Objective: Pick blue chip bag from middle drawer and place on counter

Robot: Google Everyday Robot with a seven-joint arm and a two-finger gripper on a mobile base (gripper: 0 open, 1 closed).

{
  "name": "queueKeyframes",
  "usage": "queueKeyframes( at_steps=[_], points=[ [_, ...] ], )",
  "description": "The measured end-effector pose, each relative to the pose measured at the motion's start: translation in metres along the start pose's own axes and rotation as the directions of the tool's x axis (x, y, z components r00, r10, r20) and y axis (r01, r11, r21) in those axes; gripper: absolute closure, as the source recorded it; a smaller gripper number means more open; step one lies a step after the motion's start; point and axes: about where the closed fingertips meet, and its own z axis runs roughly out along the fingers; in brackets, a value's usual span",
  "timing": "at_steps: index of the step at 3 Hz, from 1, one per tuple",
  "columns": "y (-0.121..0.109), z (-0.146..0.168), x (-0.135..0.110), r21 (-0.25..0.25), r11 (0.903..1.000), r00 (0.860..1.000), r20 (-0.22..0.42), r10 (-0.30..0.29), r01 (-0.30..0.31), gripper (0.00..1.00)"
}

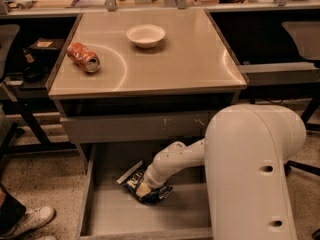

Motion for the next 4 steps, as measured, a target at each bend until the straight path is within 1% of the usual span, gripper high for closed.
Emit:
queueKeyframes(
  at_steps=[2, 3, 4],
  points=[
    [0.000, 0.000, 0.000, 0.000, 1.0000, 1.000, 0.000, 0.000, 0.000, 0.89],
    [0.005, -0.007, 0.000, -0.004, 1.0000, 1.000, 0.000, 0.001, -0.001, 1.00],
    [0.012, -0.036, 0.006, 0.010, 0.9996, 1.000, -0.007, 0.028, -0.028, 1.00]
  ],
)
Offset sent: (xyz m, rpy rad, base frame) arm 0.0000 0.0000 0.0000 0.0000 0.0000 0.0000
